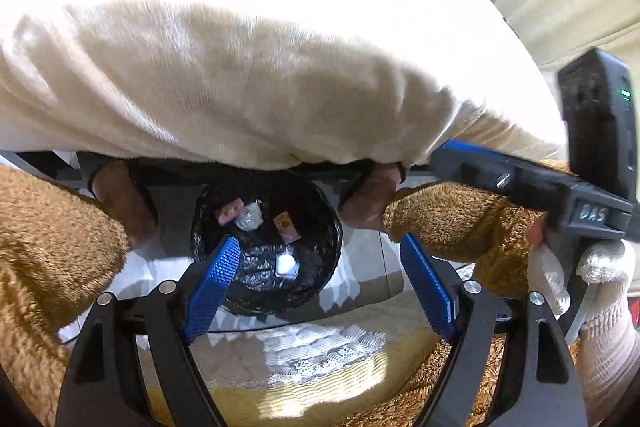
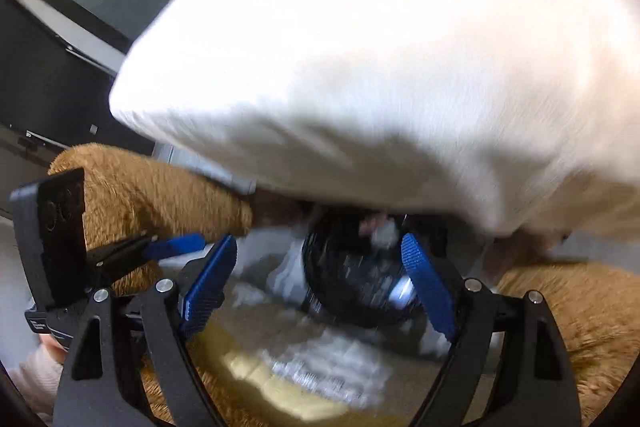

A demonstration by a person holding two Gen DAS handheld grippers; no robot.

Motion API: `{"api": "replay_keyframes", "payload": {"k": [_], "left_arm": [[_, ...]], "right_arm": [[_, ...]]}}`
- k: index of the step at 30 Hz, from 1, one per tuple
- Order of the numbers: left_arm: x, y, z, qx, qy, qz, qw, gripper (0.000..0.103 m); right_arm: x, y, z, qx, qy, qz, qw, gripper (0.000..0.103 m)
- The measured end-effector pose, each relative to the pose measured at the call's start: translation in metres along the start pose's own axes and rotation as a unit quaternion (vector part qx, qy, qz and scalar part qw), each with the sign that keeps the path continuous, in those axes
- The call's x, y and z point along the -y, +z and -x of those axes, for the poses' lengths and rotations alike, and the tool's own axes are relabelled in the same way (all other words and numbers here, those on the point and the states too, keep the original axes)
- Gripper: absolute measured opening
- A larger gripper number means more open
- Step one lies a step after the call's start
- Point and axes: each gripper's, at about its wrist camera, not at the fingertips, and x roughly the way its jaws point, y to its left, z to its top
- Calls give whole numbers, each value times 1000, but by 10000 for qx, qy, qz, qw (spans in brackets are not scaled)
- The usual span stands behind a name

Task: Collect trash
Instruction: 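Raise both tools and approach the brown XUE box and yellow wrapper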

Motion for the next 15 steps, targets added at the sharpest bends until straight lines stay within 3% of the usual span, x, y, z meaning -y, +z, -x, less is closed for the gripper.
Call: {"api": "replay_keyframes", "payload": {"k": [7, 15], "left_arm": [[7, 7, 38, 578, 95, -321, 9978, 81], [4, 44, 78, 1193, 335, -590, 9905, 81]], "right_arm": [[-8, 5, 47, 1074, 160, 115, 9940, 84], [-17, 53, 57, 1550, -54, 553, 9864, 84]]}}
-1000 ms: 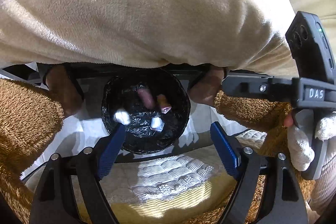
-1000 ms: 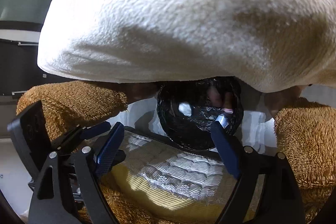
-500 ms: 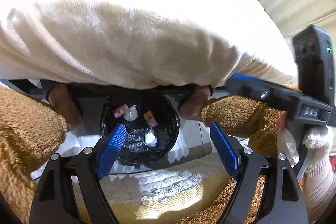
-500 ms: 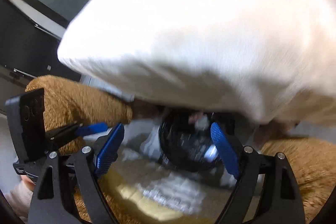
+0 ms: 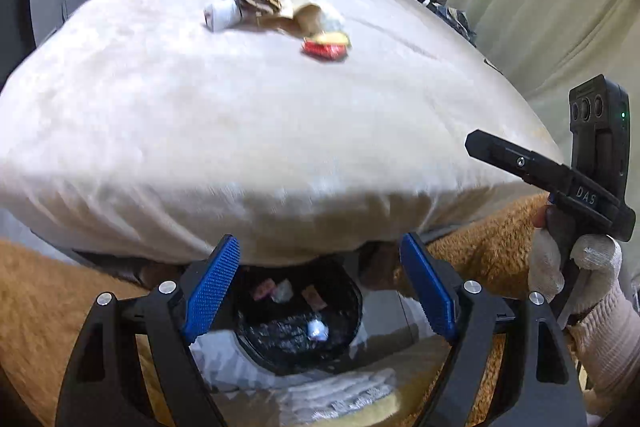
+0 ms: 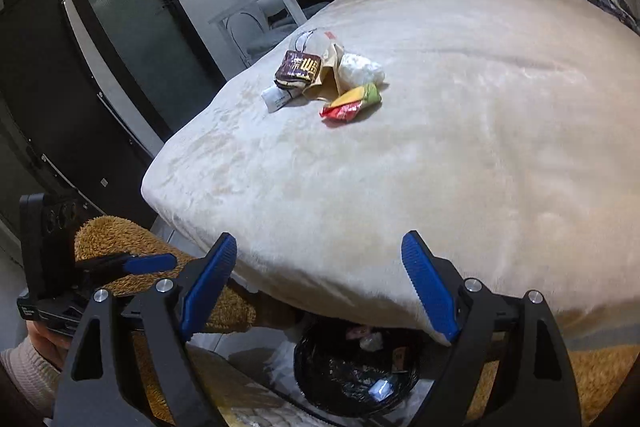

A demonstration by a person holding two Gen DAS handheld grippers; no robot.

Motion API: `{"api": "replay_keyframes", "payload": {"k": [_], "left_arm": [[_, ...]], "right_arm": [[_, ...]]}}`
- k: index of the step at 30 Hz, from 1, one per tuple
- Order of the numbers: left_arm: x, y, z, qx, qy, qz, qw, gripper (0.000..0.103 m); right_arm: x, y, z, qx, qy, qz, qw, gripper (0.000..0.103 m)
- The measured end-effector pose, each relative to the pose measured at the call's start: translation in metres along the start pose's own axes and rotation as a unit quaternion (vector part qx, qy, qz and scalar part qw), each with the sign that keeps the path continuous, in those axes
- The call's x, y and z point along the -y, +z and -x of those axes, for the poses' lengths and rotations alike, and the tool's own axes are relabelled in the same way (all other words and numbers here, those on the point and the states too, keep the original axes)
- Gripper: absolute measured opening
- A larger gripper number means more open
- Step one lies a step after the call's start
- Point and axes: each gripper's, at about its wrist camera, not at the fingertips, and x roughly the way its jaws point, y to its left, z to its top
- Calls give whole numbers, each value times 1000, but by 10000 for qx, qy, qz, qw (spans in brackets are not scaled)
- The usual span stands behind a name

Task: Collect trash
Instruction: 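Raise both tools and approach the brown XUE box and yellow wrapper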

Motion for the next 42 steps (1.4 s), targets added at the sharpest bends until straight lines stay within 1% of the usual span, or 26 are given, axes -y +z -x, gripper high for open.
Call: {"api": "replay_keyframes", "payload": {"k": [4, 9, 10, 12, 18, 21, 25, 30, 32, 37, 42], "left_arm": [[-15, 31, -2, 131, 192, -9, 9997, 81], [-34, 71, -14, 228, 368, -35, 9991, 81], [-38, 80, -18, 242, 380, -46, 9990, 81], [-43, 96, -25, 273, 420, -88, 9987, 81], [-52, 146, -48, 424, 442, -404, 9973, 81], [-57, 170, -58, 496, 355, -482, 9970, 81], [-60, 197, -76, 543, 373, -606, 9960, 81], [-59, 218, -100, 509, 625, -857, 9931, 81], [-58, 225, -109, 531, 837, -957, 9905, 81], [-57, 238, -126, 472, 1047, -959, 9887, 81], [-50, 239, -138, 498, 1473, -1204, 9805, 81]], "right_arm": [[5, 22, -10, 58, -34, 293, 9995, 84], [12, 46, -35, 10, -56, 564, 9984, 84], [14, 50, -39, 7, -61, 600, 9982, 85], [18, 61, -48, 32, -52, 658, 9978, 91], [27, 90, -82, -98, -51, 825, 9965, 91], [30, 101, -97, -163, -40, 949, 9953, 91], [30, 111, -117, -265, -27, 1170, 9928, 91], [26, 114, -138, -430, -22, 1532, 9872, 91], [24, 114, -144, -466, -26, 1666, 9849, 91], [26, 116, -153, -504, -6, 1769, 9829, 91], [25, 117, -161, -558, 26, 1915, 9799, 91]]}}
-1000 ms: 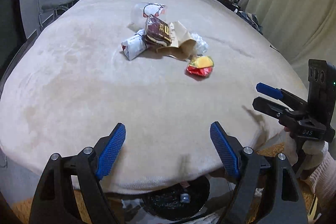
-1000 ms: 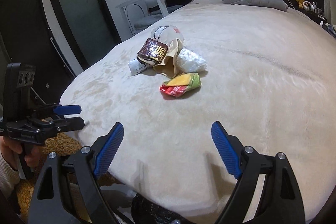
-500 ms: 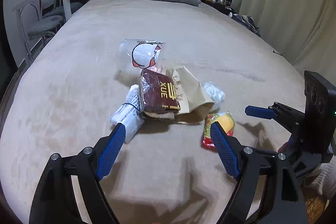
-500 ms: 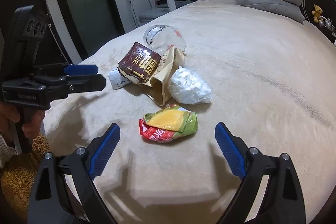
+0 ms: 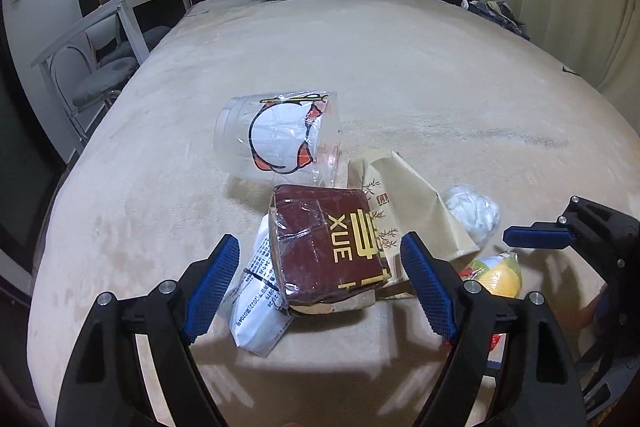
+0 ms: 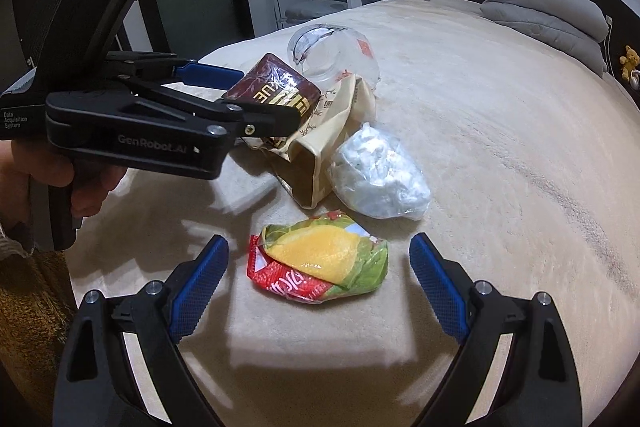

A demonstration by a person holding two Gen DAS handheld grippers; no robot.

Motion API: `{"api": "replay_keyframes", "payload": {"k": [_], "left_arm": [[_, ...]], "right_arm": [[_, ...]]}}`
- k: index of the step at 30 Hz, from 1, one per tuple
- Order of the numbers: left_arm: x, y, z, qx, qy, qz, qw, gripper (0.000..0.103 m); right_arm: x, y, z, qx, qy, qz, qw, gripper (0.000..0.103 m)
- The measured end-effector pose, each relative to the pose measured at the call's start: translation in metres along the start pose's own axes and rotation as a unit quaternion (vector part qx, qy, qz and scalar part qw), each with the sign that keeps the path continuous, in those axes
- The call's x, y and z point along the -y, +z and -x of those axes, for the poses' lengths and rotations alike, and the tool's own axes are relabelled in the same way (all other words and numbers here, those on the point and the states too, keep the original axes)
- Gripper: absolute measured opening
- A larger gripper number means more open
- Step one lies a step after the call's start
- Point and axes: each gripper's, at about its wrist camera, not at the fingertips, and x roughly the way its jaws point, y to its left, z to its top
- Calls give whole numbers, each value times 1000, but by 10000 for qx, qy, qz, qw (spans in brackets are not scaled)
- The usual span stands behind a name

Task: Collect trash
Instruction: 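Raise both tools and approach the brown XUE box and yellow wrapper, then grasp the brown XUE box with the left tool while the right tool grasps the yellow wrapper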

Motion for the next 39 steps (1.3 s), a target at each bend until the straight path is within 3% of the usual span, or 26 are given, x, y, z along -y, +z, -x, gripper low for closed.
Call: {"api": "replay_keyframes", "payload": {"k": [4, 7, 10, 24, 39], "left_arm": [[0, 0, -2, 14, 98, -24, 9999, 79], [1, -1, -6, -59, 73, -71, 9999, 63], [4, -2, -5, -41, 98, -164, 9998, 56], [12, -10, 32, 463, -244, -48, 9986, 54], [18, -41, 94, 1123, -748, 263, 9905, 53]], "right_arm": [[-3, 2, -9, -76, 66, 116, 9999, 87], [-4, 1, -14, -173, 35, 167, 9997, 73], [-4, 2, -11, -120, 51, 148, 9998, 72], [-6, -7, 16, 129, -25, -178, 9998, 72], [-15, -20, 66, 534, -113, -774, 9955, 72]]}}
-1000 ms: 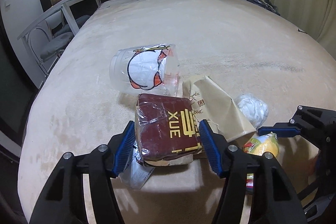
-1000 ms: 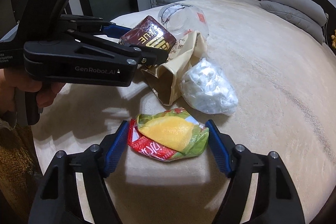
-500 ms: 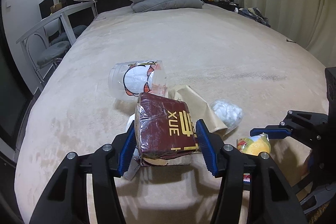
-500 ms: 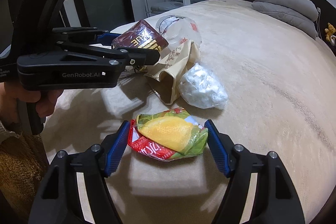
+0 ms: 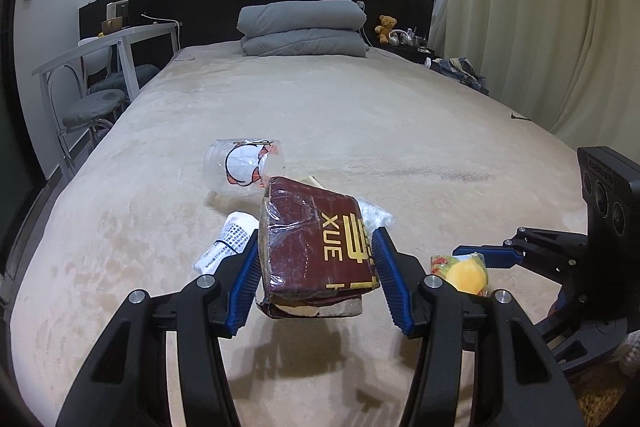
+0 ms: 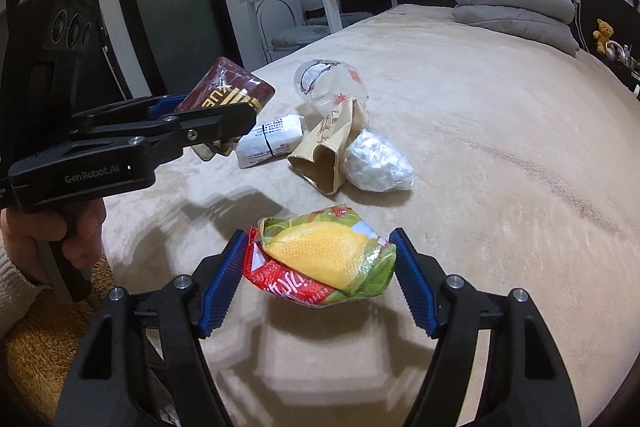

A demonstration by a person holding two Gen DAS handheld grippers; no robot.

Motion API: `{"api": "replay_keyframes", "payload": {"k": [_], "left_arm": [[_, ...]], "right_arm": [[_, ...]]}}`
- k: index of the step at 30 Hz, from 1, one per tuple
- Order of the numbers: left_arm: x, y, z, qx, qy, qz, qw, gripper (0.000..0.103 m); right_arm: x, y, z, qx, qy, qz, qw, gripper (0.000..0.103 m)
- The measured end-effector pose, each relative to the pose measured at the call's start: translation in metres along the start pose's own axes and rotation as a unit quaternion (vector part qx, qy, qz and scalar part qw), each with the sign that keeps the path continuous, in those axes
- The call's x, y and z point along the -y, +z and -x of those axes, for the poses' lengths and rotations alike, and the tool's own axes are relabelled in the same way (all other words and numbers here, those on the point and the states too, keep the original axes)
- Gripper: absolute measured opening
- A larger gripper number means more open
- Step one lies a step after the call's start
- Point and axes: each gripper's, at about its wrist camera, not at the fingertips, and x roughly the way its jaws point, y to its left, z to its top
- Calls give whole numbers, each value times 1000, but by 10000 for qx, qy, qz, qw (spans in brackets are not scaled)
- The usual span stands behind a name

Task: Collect trash
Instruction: 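Grasp the brown XUE box with the left tool while the right tool grasps the yellow wrapper, then carry the box and wrapper down to the bin and open both tools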

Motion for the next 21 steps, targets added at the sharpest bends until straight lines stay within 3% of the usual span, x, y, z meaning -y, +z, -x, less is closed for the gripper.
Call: {"api": "replay_keyframes", "payload": {"k": [21], "left_arm": [[26, -79, 74, 107, -438, 336, 9984, 53]], "right_arm": [[-26, -69, 75, 326, 17, -679, 9972, 72]]}}
